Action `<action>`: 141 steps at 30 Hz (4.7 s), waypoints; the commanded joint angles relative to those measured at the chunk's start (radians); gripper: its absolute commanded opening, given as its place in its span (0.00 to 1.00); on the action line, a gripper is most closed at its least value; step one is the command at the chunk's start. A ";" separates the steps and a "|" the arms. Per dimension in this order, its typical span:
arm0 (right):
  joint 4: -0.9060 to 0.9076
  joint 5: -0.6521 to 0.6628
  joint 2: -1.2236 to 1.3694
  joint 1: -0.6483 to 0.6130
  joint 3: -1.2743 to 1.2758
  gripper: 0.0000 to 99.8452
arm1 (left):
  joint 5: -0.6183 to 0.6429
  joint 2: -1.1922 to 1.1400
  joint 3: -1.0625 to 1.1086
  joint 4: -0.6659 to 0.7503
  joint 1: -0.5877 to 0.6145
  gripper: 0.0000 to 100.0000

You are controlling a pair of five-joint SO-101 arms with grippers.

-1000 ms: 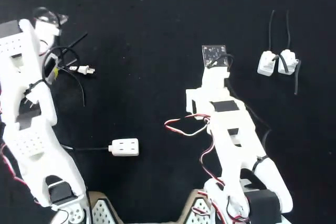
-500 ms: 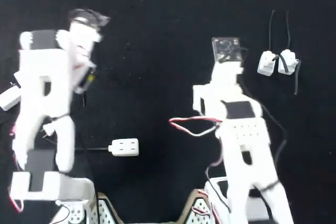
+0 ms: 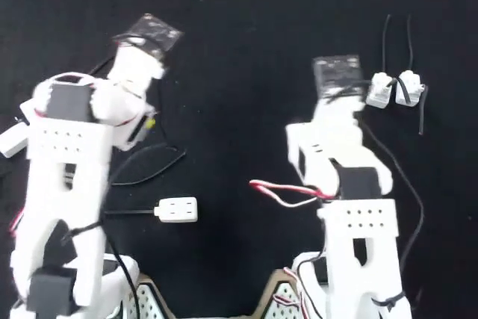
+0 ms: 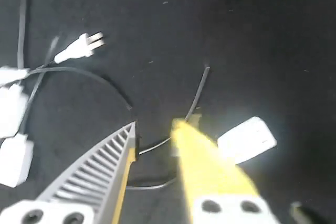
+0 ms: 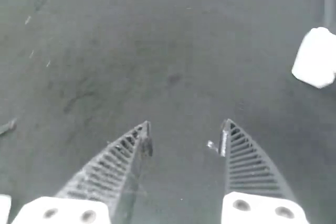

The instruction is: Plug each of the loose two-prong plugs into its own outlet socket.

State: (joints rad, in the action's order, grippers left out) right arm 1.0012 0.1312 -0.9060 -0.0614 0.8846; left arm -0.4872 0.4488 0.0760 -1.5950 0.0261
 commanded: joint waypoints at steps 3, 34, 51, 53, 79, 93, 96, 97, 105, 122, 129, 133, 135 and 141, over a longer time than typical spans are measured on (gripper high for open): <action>0.028 0.170 -0.001 -0.235 -0.010 0.20 | 0.000 0.054 0.094 0.009 0.282 0.25; -0.166 0.710 1.036 -0.669 -0.542 0.20 | 0.207 0.055 1.044 0.813 0.676 0.22; -0.158 0.862 1.354 -0.695 -0.769 0.10 | 0.270 0.055 1.052 0.833 0.676 0.22; -0.157 0.875 1.363 -0.695 -0.769 0.02 | 0.270 0.055 1.052 0.833 0.676 0.22; 0.479 0.845 0.984 -0.126 -0.820 0.01 | 0.270 0.055 1.066 0.859 0.671 0.22; 0.250 1.048 0.734 0.206 -0.278 0.03 | 0.270 0.055 1.066 0.859 0.671 0.22; 0.292 1.048 0.700 0.166 -0.266 0.17 | 0.270 0.055 1.066 0.859 0.671 0.22; 0.307 1.048 0.693 0.143 -0.268 0.22 | 0.270 0.055 1.066 0.859 0.671 0.22; 0.348 0.694 0.611 -0.198 -0.424 0.20 | 0.270 0.055 1.066 0.856 0.671 0.22; 0.037 0.543 1.194 -0.368 -0.725 0.22 | 0.270 0.055 1.066 0.855 0.671 0.22; 0.126 0.545 1.340 -0.371 -0.863 0.22 | 0.270 0.055 1.066 0.855 0.673 0.22; 0.150 0.545 1.357 -0.368 -0.875 0.22 | 0.270 0.055 1.066 0.856 0.673 0.22; 0.184 0.545 1.323 -0.368 -0.881 0.22 | 0.270 0.055 1.066 0.856 0.673 0.22; 0.258 0.535 1.175 -0.374 -0.843 0.23 | 0.270 0.055 1.066 0.858 0.671 0.22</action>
State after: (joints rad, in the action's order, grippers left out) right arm 1.2344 0.6682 0.3705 -0.4204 0.0345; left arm -0.2263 0.4933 1.1439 -0.7633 0.6966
